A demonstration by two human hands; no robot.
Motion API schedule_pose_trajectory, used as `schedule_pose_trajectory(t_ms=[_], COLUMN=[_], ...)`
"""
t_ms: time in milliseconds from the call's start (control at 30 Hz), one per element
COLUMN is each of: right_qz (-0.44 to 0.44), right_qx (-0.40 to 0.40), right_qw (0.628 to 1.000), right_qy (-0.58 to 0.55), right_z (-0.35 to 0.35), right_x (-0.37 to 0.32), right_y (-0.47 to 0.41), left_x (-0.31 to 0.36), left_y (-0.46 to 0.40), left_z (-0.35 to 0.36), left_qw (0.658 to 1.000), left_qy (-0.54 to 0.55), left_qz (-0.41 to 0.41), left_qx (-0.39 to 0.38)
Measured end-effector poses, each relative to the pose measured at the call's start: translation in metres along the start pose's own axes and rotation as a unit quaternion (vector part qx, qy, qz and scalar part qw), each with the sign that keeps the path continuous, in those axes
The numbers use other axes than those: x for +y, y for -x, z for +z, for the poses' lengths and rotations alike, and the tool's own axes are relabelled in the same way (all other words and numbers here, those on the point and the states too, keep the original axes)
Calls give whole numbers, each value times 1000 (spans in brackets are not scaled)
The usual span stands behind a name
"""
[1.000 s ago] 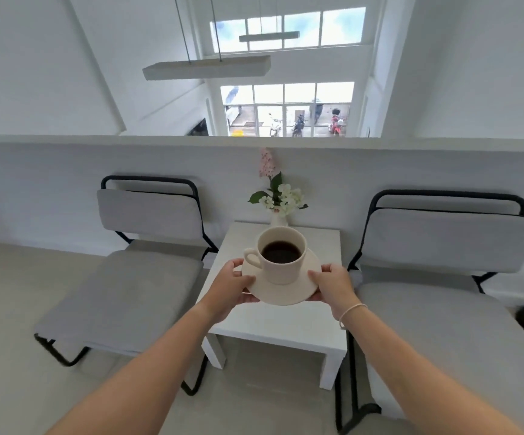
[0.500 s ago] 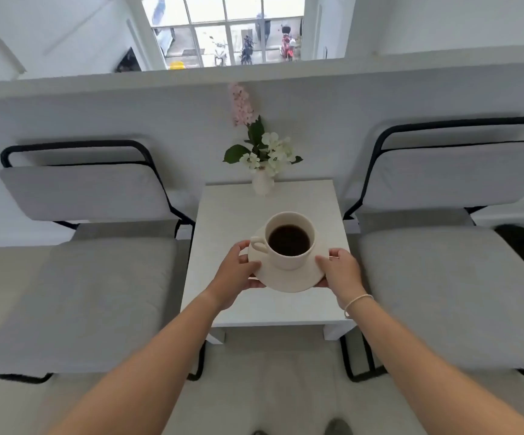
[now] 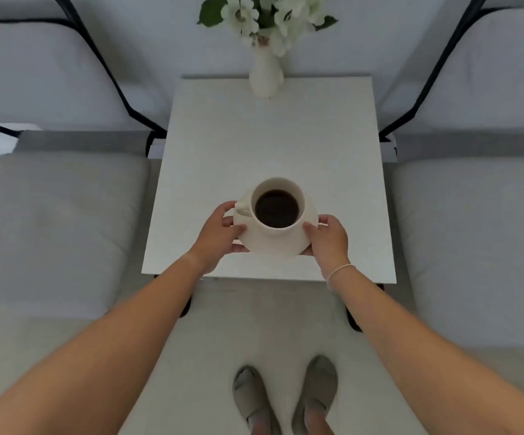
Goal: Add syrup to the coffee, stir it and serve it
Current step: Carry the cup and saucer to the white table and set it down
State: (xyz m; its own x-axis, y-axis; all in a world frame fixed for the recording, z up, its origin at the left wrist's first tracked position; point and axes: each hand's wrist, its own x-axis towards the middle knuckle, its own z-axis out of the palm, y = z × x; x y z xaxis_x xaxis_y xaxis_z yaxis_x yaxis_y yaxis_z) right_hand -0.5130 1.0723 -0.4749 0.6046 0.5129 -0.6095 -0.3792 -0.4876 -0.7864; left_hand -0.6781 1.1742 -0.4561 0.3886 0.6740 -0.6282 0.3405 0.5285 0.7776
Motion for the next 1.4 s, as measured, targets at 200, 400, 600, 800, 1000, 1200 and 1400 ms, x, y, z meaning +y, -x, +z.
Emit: schedule_pose_trajectory(t_ms=[200,400,600,800,1000,1200,1400], right_qz=[7,-21,-38,-62,-70,-71,-70], right_qx=[6,15,27,42,60,71,77], right_qw=[999,997,993,986,978,976,974], right_qy=[32,73,106,151,187,195,200], right_z=[10,16,22,26,30,32,33], right_x=[33,50,57,62,63,62,63], right_y=[-39,-59,-69,-76,-74,-72,-70], left_x=[-31,-48,-57,-63,-67,-69,-69], left_y=[-36,-55,-68,-75,-79,-80,-77], left_z=[1,-1,-2,-3,-5,-2,-1], left_qw=[1000,1000,999,998,993,978,968], left_qy=[-9,-19,-30,-49,-93,-171,-203], left_qz=[-13,-10,9,19,40,75,103], left_qx=[7,17,34,43,61,96,107])
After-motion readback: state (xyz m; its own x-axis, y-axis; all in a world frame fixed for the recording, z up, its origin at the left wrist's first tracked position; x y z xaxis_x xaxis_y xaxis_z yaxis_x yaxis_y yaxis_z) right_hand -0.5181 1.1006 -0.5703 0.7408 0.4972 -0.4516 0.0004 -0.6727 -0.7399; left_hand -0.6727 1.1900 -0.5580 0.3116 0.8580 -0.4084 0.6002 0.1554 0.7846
